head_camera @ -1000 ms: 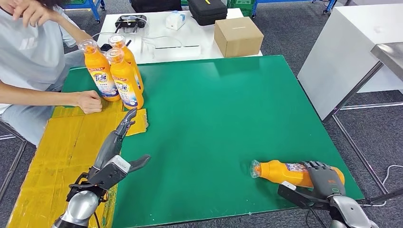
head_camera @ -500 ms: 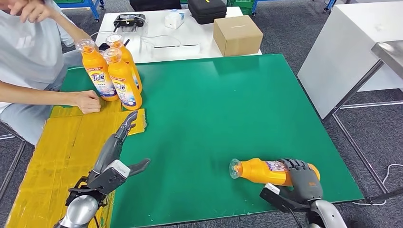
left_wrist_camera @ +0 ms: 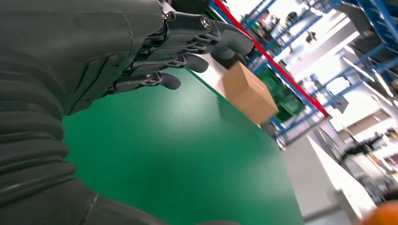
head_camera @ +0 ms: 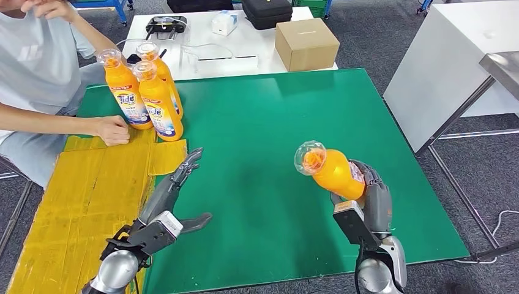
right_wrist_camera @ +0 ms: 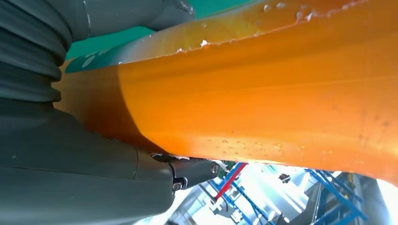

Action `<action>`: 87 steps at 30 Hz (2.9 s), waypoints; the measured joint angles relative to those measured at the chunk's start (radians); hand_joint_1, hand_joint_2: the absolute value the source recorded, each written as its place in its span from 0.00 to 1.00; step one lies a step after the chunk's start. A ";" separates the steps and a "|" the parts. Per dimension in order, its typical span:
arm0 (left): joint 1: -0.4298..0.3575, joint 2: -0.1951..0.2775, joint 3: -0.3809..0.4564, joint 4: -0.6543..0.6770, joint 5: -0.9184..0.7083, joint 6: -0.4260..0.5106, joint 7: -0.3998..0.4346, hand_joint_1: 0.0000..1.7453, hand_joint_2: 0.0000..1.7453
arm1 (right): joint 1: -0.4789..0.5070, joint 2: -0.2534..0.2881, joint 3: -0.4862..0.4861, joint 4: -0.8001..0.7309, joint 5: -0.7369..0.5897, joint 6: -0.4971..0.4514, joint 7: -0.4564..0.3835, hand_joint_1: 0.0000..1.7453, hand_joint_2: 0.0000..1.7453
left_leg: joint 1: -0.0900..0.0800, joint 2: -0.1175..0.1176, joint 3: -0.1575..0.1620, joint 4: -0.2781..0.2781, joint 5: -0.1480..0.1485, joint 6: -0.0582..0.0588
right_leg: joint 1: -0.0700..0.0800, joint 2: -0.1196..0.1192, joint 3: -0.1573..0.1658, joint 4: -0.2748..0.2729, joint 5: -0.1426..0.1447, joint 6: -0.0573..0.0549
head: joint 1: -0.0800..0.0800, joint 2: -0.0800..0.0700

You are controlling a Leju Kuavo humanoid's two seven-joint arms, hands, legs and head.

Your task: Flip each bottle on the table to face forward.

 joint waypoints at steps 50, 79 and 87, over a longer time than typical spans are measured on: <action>-0.160 -0.072 -0.110 0.156 -0.015 0.149 0.002 0.79 1.00 | -0.295 0.230 0.507 0.451 -0.314 0.236 -0.083 1.00 1.00 | 0.000 0.000 -0.006 0.000 0.001 0.000 | 0.000 0.000 -0.006 0.001 0.000 0.000 | 0.000 0.000; -0.165 -0.086 -0.052 0.159 0.130 0.214 -0.012 1.00 1.00 | -0.274 0.216 0.509 0.409 -0.321 0.161 -0.112 0.00 1.00 | 0.000 0.000 -0.006 0.000 0.001 0.000 | 0.000 0.000 -0.006 0.001 0.000 0.000 | 0.000 0.000; -0.165 -0.086 -0.049 0.158 0.123 0.223 -0.012 1.00 1.00 | -0.268 0.213 0.509 0.392 -0.321 0.159 -0.114 0.00 1.00 | 0.000 0.000 -0.006 0.000 0.001 0.000 | 0.000 0.000 -0.006 0.001 0.000 0.000 | 0.000 0.000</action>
